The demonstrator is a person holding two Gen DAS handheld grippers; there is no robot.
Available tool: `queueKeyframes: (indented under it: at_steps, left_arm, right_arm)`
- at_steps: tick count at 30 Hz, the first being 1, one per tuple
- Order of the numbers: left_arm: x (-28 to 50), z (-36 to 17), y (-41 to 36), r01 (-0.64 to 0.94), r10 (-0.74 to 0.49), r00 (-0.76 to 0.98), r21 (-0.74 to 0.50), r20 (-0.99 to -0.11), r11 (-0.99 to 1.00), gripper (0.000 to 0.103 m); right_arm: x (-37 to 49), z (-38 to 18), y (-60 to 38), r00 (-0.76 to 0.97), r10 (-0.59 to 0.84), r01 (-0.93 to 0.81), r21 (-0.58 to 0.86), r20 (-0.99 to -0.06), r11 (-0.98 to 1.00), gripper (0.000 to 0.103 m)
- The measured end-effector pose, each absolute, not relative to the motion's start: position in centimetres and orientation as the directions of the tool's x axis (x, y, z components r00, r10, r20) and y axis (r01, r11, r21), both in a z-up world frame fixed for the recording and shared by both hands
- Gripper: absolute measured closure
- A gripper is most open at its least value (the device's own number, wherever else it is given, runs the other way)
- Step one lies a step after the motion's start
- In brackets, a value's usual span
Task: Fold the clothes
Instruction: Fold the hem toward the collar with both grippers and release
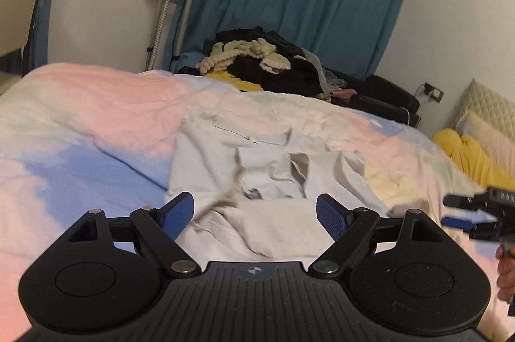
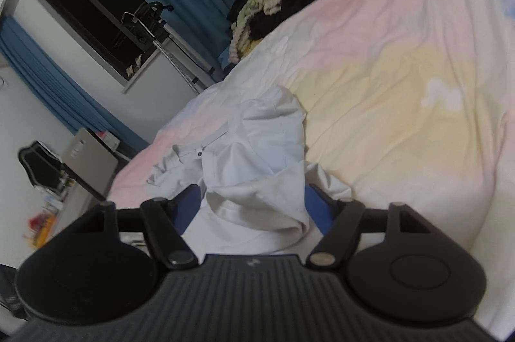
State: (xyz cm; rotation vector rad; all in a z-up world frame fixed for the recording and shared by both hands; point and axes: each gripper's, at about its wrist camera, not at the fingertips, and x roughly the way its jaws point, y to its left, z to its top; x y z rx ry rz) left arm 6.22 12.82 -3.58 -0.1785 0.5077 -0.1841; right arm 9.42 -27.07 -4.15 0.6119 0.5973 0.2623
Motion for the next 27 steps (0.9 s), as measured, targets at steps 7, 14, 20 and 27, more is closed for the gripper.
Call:
queueKeyframes:
  at_steps: [7,14,20,27]
  left_arm:
    - [4.9,-5.6,8.3,0.201,-0.236,0.822,-0.124,-0.518,0.972,0.02]
    - [6.4,-8.7,8.2,0.195,-0.26,0.727,-0.172,-0.636,0.966,0.054]
    - [9.0,-10.4,8.2,0.156,-0.233,0.684,-0.174,-0.691,0.972,0.065]
    - [13.0,-10.0,8.9,0.138,-0.239,0.697,-0.2,-0.677,0.97,0.065]
  right_arm:
    - [6.3,-2.3,-23.5,0.9,0.229,-0.112,0.311,-0.371,0.944,0.049]
    - [6.4,-4.4,-20.0,0.822,0.313,-0.232,0.224,-0.475,0.947,0.073]
    - [9.1,-9.4,-17.2,0.674,0.341,-0.256,0.227,-0.655,0.94,0.076]
    - [12.7,-10.8,-17.0,0.713,0.314,-0.224,0.22,-0.626,0.949,0.081]
